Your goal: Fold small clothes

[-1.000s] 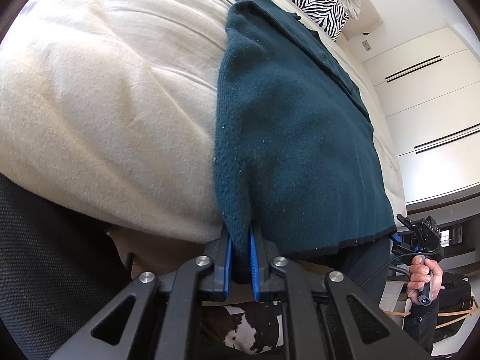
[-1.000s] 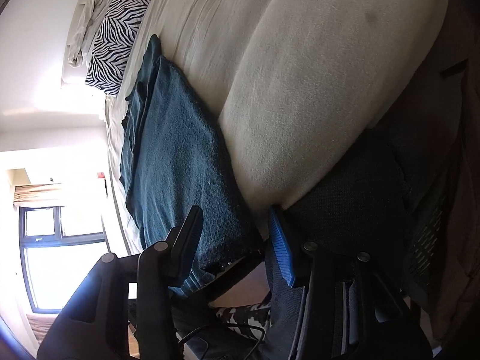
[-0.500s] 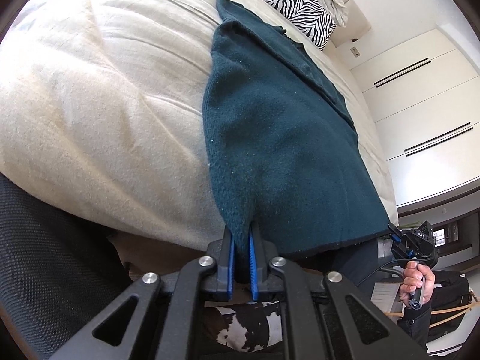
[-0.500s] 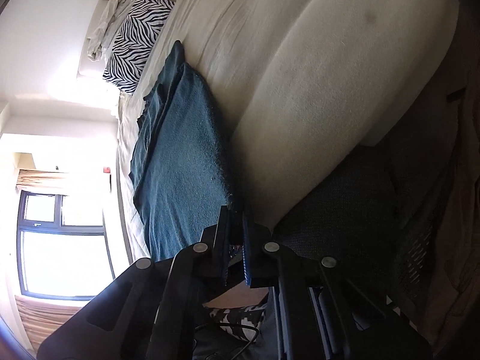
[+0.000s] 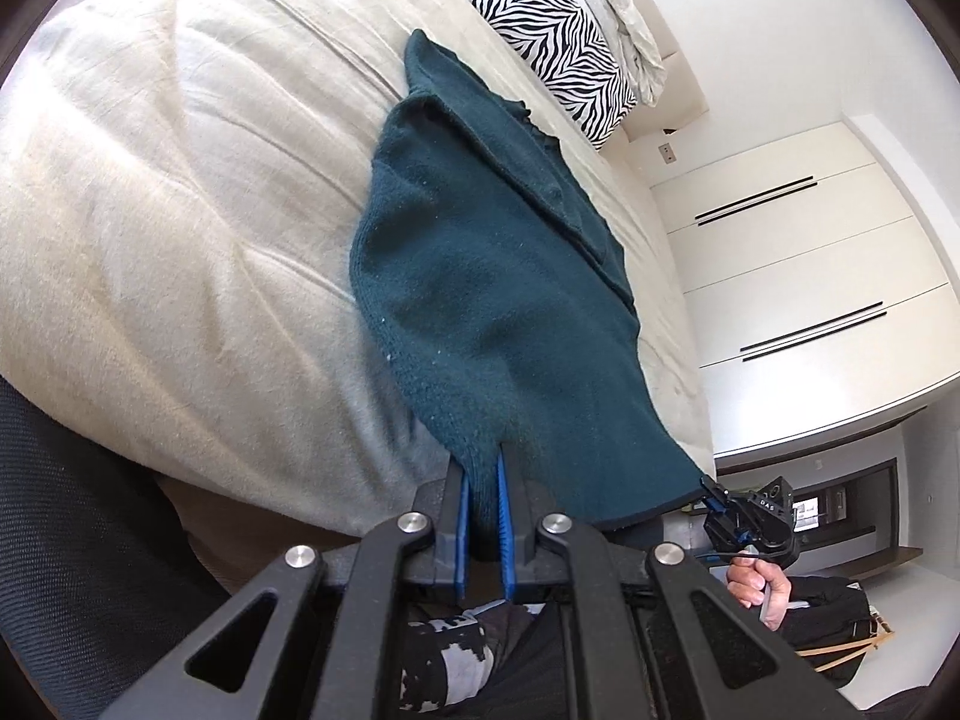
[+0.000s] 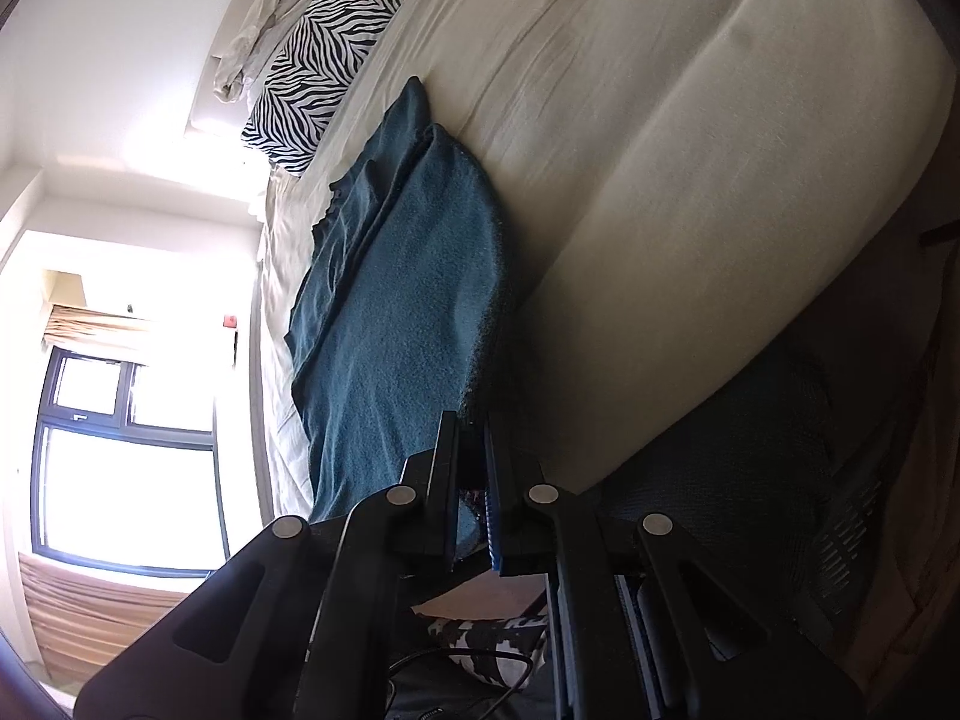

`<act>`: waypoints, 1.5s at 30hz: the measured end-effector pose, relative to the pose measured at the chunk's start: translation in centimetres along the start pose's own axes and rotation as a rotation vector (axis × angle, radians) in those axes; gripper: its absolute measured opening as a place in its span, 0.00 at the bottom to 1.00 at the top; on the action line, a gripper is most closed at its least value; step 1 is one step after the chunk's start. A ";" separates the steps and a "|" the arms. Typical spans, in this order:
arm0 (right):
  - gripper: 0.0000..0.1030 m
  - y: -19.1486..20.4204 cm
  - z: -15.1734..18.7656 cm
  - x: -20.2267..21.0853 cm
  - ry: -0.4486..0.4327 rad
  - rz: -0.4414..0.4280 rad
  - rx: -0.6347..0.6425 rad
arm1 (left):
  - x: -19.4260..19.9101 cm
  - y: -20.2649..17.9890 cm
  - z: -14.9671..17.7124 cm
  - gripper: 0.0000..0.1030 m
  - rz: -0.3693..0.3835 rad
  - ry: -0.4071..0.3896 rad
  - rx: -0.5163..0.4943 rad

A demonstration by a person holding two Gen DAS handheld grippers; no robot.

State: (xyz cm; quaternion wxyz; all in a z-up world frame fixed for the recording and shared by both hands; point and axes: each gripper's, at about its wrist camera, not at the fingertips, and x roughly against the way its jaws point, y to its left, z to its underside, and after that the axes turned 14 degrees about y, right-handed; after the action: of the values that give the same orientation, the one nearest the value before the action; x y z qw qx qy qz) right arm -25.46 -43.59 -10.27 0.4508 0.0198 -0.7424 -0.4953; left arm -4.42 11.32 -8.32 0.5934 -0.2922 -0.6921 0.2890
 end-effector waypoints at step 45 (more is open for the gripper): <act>0.06 18.4 -31.4 -13.4 -0.155 0.061 0.156 | 0.2 -1.6 -30.9 0.00 0.002 -0.337 0.047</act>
State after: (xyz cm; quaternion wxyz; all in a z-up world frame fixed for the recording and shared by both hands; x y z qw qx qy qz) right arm 11.78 -50.39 -1.91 0.4038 -0.0061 -0.8116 -0.4221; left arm 26.01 12.03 -3.02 0.4753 -0.2261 -0.7746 0.3506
